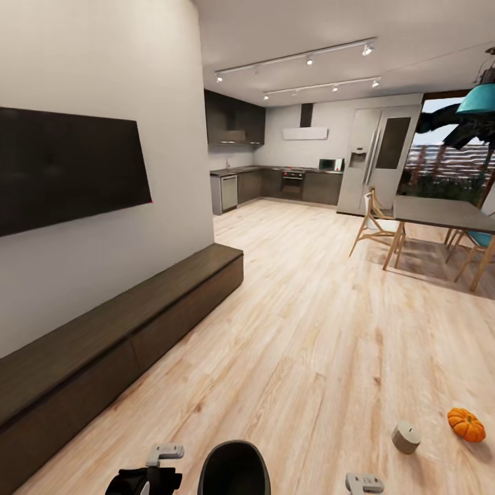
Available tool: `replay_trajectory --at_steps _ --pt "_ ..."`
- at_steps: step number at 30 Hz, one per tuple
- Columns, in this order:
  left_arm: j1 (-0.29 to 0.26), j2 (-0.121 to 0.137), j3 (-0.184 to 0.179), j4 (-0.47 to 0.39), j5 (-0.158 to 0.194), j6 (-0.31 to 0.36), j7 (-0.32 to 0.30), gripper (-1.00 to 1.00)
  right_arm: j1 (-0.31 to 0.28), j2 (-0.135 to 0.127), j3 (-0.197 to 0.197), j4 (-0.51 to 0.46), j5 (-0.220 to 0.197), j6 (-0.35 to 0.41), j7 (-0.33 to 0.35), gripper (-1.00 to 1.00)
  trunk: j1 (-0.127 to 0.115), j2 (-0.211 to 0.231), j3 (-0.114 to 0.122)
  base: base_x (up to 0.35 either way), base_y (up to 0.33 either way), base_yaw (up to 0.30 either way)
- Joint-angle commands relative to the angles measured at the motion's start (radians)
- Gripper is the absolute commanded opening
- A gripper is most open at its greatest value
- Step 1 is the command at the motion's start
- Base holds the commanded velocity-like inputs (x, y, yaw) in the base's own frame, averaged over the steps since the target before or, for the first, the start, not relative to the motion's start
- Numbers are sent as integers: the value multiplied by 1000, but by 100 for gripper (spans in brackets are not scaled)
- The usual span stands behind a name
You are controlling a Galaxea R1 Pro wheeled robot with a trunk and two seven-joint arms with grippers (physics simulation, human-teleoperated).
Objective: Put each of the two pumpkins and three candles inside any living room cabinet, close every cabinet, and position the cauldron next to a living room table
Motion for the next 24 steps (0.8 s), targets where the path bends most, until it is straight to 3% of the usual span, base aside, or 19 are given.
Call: replay_trajectory --at_steps 1,7,15,24 --pt "0 0 0 -2 0 5 0 100 0 0 1 -1 -7 4 -2 100 0 -1 -1 44 32 -1" --pt "0 0 1 -2 2 5 0 100 0 0 4 0 -7 -5 -2 100 0 -1 -1 91 131 0" --pt "0 0 0 -1 1 5 0 100 0 0 6 15 -5 -14 -1 100 0 -1 -1 267 51 0" --pt "0 0 1 -2 0 5 0 100 0 0 5 62 -6 -17 -1 100 0 -1 -1 38 -1 0"
